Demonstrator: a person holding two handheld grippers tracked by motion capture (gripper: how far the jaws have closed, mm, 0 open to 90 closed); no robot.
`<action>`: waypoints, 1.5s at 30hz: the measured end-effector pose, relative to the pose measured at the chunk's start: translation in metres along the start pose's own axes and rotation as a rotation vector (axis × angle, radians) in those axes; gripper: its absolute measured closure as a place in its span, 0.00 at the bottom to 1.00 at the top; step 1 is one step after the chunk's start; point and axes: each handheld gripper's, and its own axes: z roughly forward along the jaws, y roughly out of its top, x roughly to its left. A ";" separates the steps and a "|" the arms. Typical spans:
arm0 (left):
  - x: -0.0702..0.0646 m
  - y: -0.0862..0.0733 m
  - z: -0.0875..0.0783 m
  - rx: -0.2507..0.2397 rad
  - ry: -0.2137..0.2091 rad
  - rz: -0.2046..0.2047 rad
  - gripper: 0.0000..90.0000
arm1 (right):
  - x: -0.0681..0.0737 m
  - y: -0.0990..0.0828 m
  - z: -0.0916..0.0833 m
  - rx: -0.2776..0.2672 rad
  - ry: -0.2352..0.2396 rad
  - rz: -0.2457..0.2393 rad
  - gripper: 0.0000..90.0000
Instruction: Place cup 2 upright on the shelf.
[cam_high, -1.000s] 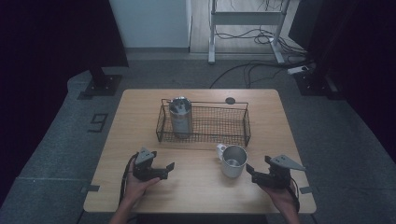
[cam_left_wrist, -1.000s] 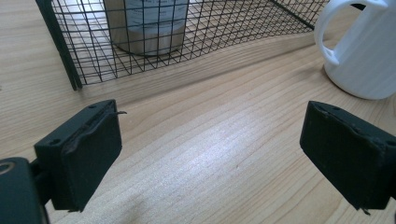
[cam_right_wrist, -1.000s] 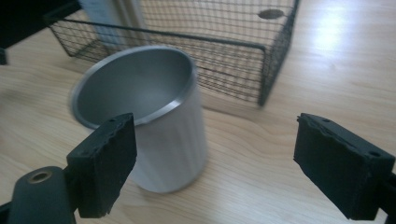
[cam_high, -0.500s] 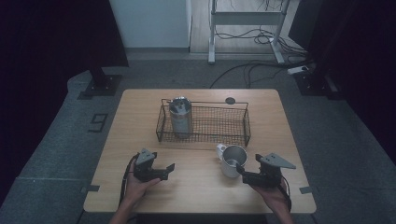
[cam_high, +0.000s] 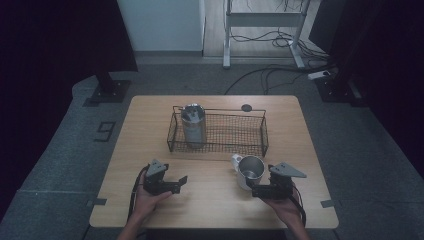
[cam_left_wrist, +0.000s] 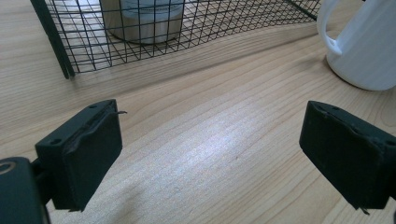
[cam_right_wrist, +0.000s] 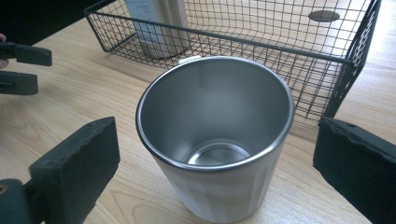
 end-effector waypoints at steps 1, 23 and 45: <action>0.000 0.000 0.000 0.000 -0.005 -0.003 0.07 | 0.000 0.000 0.001 0.003 -0.001 -0.004 0.00; 0.000 -0.001 -0.001 0.002 -0.027 -0.019 0.08 | 0.006 -0.002 0.032 0.014 -0.025 -0.043 0.00; -0.002 -0.002 0.001 0.009 -0.022 -0.008 0.08 | 0.006 -0.008 0.046 -0.002 -0.067 -0.079 0.07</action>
